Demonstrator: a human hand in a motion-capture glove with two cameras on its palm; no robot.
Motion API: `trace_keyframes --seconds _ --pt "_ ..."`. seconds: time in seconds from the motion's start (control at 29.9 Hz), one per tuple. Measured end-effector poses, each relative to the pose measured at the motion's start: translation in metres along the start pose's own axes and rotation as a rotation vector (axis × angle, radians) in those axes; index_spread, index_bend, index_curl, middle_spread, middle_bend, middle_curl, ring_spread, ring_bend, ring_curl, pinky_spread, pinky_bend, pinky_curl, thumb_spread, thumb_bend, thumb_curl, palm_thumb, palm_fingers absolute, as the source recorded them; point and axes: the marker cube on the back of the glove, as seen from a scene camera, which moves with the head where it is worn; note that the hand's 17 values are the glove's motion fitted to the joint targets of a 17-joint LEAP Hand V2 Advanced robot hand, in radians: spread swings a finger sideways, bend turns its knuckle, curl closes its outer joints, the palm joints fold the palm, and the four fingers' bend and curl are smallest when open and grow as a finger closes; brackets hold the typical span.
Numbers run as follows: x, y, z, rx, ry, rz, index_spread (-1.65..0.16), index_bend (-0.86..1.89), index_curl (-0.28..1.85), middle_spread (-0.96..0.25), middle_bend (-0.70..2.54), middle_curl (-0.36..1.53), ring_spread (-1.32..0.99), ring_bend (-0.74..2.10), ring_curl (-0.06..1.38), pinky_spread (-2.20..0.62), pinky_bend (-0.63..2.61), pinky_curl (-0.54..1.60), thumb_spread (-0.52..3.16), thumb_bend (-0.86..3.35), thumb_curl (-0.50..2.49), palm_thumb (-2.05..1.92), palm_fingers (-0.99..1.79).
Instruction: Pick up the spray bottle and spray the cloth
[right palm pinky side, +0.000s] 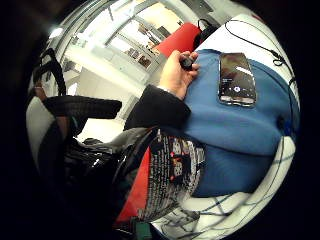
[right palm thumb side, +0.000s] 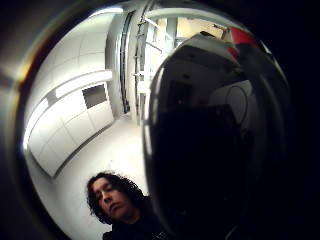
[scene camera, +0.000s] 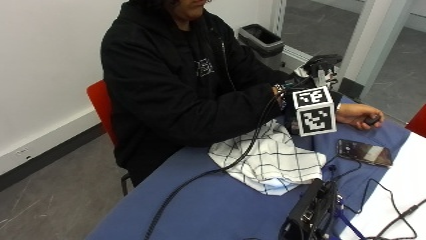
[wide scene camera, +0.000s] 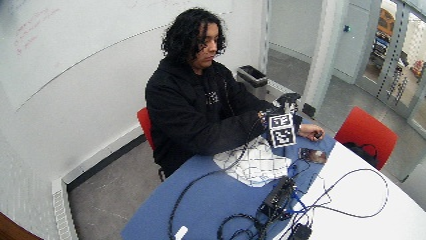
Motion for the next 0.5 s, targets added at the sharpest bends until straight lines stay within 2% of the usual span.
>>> trace_keyframes --seconds 0.13,0.3,0.5 --pt "0.003 0.009 -0.005 -0.051 0.023 0.056 -0.28 0.28 0.72 -0.18 0.63 0.61 -0.20 0.67 0.52 -0.26 0.46 0.46 0.47 -0.05 0.94 0.94 1.24" --pt "0.006 0.025 -0.014 -0.109 0.116 0.062 -0.27 0.15 0.68 -0.12 0.56 0.57 -0.15 0.63 0.50 -0.14 0.34 0.44 0.67 -0.05 0.87 0.85 0.94" --pt "0.013 0.057 -0.038 -0.157 0.278 0.089 -0.25 0.07 0.58 -0.05 0.32 0.50 -0.09 0.57 0.49 0.00 0.41 0.46 0.87 -0.04 0.78 0.77 0.60"
